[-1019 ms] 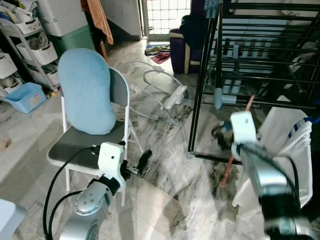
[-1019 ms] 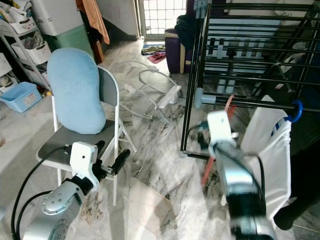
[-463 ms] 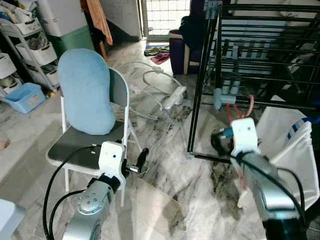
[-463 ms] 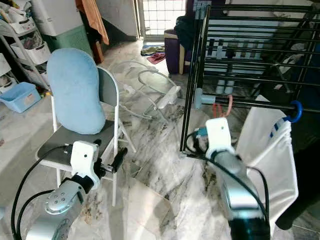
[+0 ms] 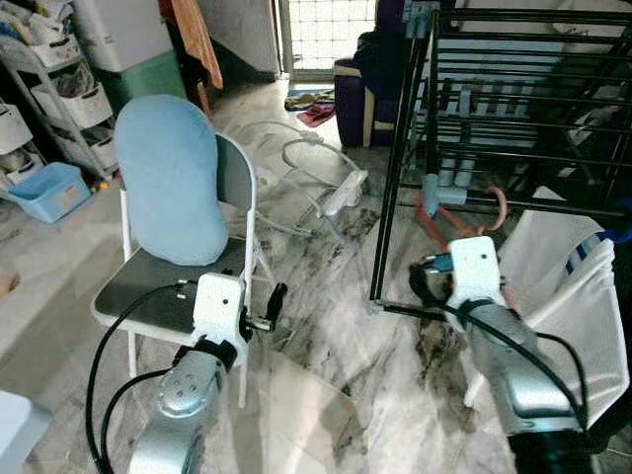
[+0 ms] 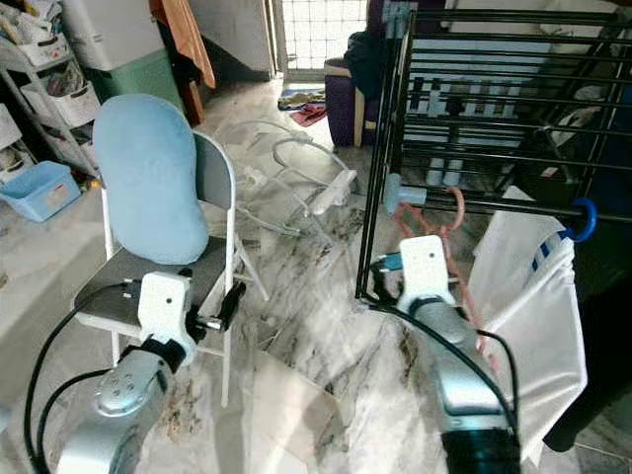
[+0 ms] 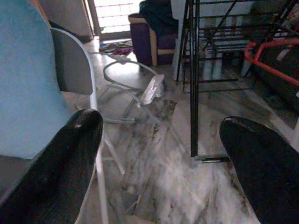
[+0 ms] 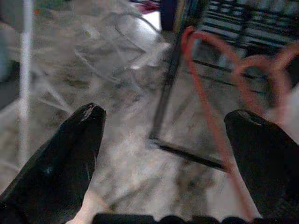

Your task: Hang hanger

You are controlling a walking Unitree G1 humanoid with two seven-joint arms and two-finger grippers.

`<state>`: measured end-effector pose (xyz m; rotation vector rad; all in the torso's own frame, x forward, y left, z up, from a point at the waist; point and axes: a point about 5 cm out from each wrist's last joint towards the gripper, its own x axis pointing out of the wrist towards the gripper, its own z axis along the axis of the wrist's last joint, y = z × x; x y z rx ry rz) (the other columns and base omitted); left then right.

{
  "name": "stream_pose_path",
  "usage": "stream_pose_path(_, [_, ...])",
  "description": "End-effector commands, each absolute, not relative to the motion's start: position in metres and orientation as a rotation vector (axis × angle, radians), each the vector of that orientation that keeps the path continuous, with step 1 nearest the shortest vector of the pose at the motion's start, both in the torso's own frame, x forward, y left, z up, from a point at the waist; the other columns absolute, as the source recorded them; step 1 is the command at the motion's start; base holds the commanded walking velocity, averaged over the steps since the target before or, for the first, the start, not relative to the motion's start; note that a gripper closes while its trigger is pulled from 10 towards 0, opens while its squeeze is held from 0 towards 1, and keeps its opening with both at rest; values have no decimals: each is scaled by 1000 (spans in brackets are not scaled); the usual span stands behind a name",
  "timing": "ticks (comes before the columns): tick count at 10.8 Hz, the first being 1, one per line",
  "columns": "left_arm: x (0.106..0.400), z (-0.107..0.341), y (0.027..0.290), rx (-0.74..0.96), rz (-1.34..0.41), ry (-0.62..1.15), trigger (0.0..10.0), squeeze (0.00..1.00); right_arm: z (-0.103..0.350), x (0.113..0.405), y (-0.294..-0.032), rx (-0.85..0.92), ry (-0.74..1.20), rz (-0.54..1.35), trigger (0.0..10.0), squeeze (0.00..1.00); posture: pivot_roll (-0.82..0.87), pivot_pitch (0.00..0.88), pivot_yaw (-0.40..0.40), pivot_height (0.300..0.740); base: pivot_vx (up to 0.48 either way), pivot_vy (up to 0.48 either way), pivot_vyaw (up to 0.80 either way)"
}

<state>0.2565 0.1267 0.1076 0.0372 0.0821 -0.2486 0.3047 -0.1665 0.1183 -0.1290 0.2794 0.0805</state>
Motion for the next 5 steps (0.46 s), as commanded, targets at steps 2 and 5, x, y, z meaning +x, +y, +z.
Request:
stream_pose_path(2, [261,104,129,42,-223,85,10000,0,115,308,-160,-123,284,80,10000,0,-26,0,25,740,-294,0,0])
stream_pose_path(5, [263,103,122,38,-239,86,10000,0,112,309,-157,-72,292,144,10000,0,-21,0,26,740,-314,0,0])
